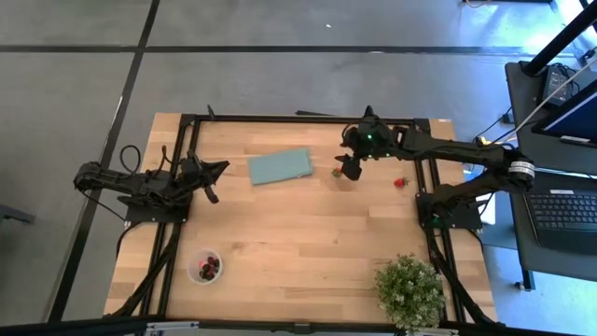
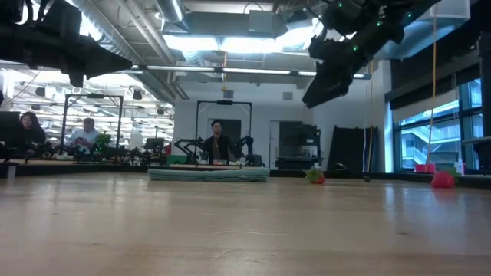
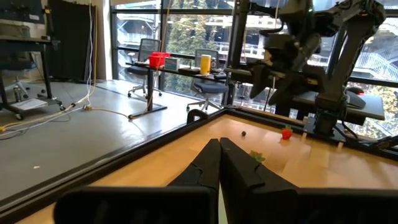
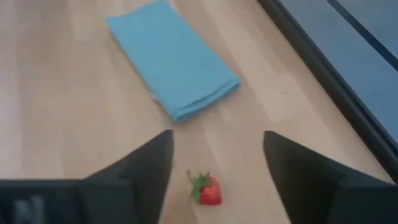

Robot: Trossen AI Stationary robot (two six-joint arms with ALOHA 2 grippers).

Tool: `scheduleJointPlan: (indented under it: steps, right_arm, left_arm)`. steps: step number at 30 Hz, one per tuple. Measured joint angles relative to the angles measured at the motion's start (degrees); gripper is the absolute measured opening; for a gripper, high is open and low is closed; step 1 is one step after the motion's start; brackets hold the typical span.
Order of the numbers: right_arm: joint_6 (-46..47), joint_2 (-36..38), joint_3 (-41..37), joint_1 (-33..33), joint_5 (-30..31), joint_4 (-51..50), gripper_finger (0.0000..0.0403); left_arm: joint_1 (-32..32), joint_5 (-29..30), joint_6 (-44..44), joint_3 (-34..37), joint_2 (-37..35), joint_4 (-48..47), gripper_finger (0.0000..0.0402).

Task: Pick and placing Produce into tupperware
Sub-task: Put the left strawberry into the transparent container

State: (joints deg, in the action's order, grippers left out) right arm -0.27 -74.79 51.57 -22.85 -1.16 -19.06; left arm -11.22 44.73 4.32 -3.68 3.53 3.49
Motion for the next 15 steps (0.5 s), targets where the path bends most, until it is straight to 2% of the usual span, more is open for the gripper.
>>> scheduleJointPlan:
  steps: [3, 7, 15]
  right_arm:
    - [0.1, -1.0, 0.0, -1.2, 0.0, 0.2, 0.029]
    - [0.2, -2.1, 0.0, -1.4, 0.7, 0.4, 0.0315]
    - [19.0, -8.0, 0.0, -1.4, 3.0, 0.4, 0.0318]
  left_arm:
    - [0.0, 0.4, 0.0, 0.0, 0.0, 0.0, 0.0003]
    - [0.0, 0.9, 0.0, 0.0, 0.0, 0.0, 0.0013]
    - [0.0, 1.1, 0.0, 0.0, 0.0, -0.4, 0.0034]
